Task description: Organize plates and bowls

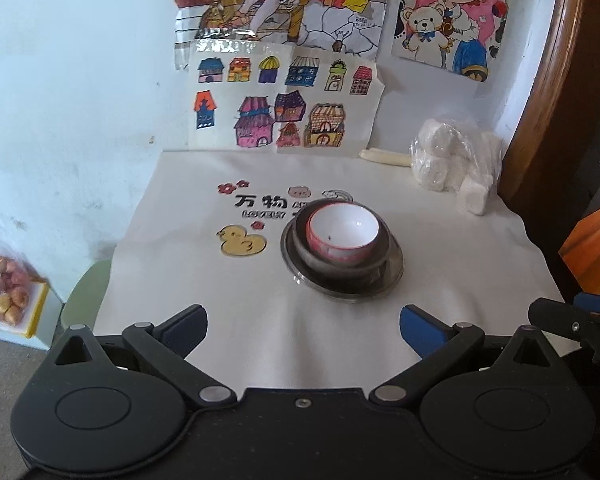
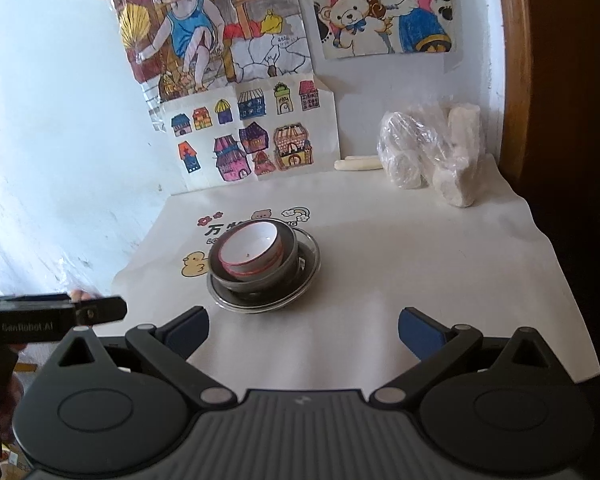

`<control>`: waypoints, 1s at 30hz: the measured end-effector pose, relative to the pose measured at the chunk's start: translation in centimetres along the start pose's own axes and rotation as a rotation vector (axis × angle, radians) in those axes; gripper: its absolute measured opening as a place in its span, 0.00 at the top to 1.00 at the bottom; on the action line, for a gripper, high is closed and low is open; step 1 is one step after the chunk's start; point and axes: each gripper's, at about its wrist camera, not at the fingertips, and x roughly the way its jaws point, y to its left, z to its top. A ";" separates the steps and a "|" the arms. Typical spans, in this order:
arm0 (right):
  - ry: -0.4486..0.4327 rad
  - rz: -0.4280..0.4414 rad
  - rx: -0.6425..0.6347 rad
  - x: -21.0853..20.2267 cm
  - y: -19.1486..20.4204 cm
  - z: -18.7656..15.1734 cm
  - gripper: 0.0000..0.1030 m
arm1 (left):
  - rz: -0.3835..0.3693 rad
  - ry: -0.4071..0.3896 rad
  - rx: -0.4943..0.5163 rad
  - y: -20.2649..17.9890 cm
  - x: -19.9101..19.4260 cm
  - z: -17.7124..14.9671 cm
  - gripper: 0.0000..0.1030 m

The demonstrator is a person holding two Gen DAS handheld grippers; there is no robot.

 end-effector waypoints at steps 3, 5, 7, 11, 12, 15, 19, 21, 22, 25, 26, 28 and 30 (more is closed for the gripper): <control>-0.005 0.005 -0.008 -0.9 0.3 -0.5 0.00 | 0.008 -0.010 -0.003 0.2 -1.2 -0.6 0.01; -0.010 0.008 -0.013 -1.4 0.5 -0.7 0.00 | -0.002 -0.019 -0.013 0.3 -1.8 -0.8 0.01; -0.014 0.007 -0.017 -1.8 0.7 -1.0 0.00 | -0.004 -0.023 -0.008 0.3 -2.3 -1.0 0.01; -0.018 0.003 -0.014 -2.4 0.8 -1.1 0.00 | 0.001 -0.030 0.011 0.4 -3.1 -1.5 0.01; -0.019 0.002 -0.013 -2.5 0.9 -1.1 0.00 | 0.002 -0.029 0.013 0.5 -3.3 -1.6 0.01; -0.024 0.000 -0.004 -2.6 1.0 -1.1 0.00 | 0.005 -0.024 0.012 0.6 -3.6 -1.8 0.01; -0.017 0.003 -0.006 -2.4 1.4 -1.2 0.00 | 0.005 -0.032 0.008 0.9 -4.1 -2.0 0.01; -0.010 0.008 -0.014 -2.3 1.5 -1.4 0.00 | 0.000 -0.026 -0.001 1.0 -4.0 -2.0 0.01; -0.009 0.006 -0.017 -2.3 1.5 -1.4 0.00 | -0.002 -0.023 0.001 1.0 -4.0 -2.1 0.01; -0.009 0.002 -0.010 -2.3 1.4 -1.3 0.00 | -0.008 -0.021 0.004 0.9 -3.9 -2.1 0.01; -0.007 0.002 -0.010 -2.3 1.3 -1.4 0.00 | -0.009 -0.020 0.004 0.9 -3.9 -2.1 0.01; -0.004 0.002 -0.013 -2.2 1.4 -1.4 0.00 | -0.009 -0.020 0.004 0.9 -3.9 -2.1 0.01; -0.003 0.003 -0.014 -2.2 1.3 -1.3 0.00 | -0.007 -0.020 0.004 0.9 -3.9 -2.1 0.01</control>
